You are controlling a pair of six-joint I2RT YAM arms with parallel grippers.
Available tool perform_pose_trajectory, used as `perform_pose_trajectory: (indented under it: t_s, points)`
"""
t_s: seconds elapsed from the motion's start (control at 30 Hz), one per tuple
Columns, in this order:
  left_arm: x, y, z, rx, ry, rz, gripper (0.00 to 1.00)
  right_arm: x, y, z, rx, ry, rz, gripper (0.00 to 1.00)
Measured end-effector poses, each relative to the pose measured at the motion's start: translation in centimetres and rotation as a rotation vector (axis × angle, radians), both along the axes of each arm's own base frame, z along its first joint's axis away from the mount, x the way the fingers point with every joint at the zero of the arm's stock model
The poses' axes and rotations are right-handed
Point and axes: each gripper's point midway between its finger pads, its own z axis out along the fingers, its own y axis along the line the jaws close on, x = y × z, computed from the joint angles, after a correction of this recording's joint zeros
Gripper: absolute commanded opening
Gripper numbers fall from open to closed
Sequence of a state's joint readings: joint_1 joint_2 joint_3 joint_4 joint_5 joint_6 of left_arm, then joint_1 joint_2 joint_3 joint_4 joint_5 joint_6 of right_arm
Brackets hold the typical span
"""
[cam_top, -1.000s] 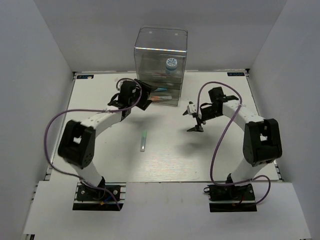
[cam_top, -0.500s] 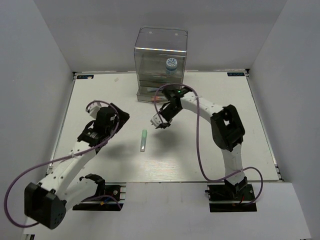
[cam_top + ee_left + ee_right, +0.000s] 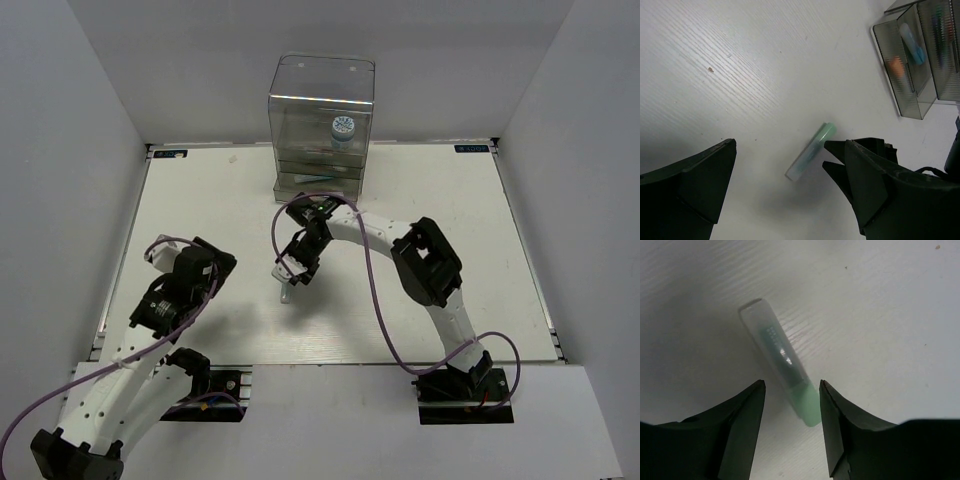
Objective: Sort the stationery into containers
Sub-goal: Pick up the pen from the center of the board.
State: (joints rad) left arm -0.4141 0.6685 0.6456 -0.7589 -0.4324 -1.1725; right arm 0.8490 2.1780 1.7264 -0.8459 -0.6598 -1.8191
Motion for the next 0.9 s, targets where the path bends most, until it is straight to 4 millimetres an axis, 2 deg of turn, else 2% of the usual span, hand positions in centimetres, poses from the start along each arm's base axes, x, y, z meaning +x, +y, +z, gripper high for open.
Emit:
perform_pose_trajectory:
  t_s: [0.2, 0.37, 0.47, 0.63, 0.67, 0.7, 0.9]
  points:
    - [-0.6, 0.3, -0.6, 0.007, 0.032, 0.01, 0.99, 0.4, 1.5, -2.1, -0.041, -0.062, 0.031, 0.55]
    - [-1.0, 0.4, -0.5, -0.003, 0.029, 0.018, 0.99, 0.1, 1.6, -2.3, -0.055, -0.111, 0.106, 0.55]
    - [-1.2, 0.5, -0.4, -0.014, 0.018, 0.023, 0.99, 0.1, 1.4, -2.4, -0.082, -0.119, 0.137, 0.48]
    - [-1.5, 0.7, -0.6, -0.019, 0.018, 0.029, 0.99, -0.6, -0.3, -3.0, -0.179, -0.084, 0.166, 0.32]
    - [-1.5, 0.7, -0.6, -0.02, 0.018, 0.03, 0.99, -0.9, -0.8, -3.1, -0.199, -0.074, 0.173, 0.25]
    - [-1.6, 0.7, -0.6, -0.02, 0.019, 0.031, 0.99, -1.1, -1.2, -3.1, -0.207, -0.071, 0.18, 0.22]
    - [-1.6, 0.7, -0.9, -0.019, 0.022, 0.031, 0.99, -3.1, -4.7, -3.2, -0.288, -0.017, 0.189, 0.13]
